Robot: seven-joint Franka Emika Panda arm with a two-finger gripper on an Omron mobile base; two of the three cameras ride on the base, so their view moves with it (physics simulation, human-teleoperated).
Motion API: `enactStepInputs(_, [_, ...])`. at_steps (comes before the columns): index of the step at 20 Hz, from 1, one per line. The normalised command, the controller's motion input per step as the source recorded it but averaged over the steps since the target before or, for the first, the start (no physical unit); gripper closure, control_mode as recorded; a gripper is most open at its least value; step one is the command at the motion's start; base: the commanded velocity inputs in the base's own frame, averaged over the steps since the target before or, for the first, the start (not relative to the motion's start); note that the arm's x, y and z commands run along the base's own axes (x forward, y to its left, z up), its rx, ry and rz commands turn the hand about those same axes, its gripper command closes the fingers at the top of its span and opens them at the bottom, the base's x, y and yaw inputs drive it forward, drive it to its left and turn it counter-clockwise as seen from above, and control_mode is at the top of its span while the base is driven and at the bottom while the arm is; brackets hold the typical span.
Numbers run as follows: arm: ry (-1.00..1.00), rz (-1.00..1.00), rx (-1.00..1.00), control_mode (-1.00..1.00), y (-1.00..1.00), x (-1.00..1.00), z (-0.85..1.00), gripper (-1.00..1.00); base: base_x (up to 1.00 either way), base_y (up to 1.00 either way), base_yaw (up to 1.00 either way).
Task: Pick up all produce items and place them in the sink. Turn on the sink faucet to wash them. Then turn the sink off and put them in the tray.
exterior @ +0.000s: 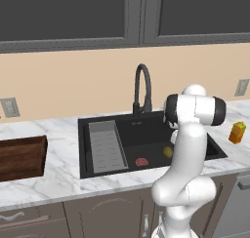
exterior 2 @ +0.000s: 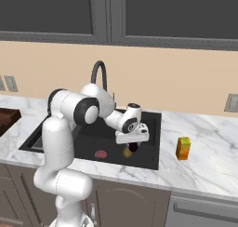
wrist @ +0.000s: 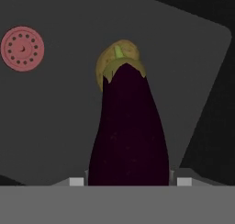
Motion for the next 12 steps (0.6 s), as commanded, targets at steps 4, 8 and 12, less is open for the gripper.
enactStepInputs(4, [0.00,0.09,0.02,-1.00,-0.04,0.15,-0.38,1.00,0.00,0.00,0.00])
enactStepInputs(8, [0.00,0.09,0.03,-1.00,-0.05,0.13,-0.35,1.00,0.00,0.00,0.00])
enactStepInputs(12, [0.00,0.09,0.03,-1.00,-0.04,0.15,-0.33,1.00,0.00,0.00,0.00])
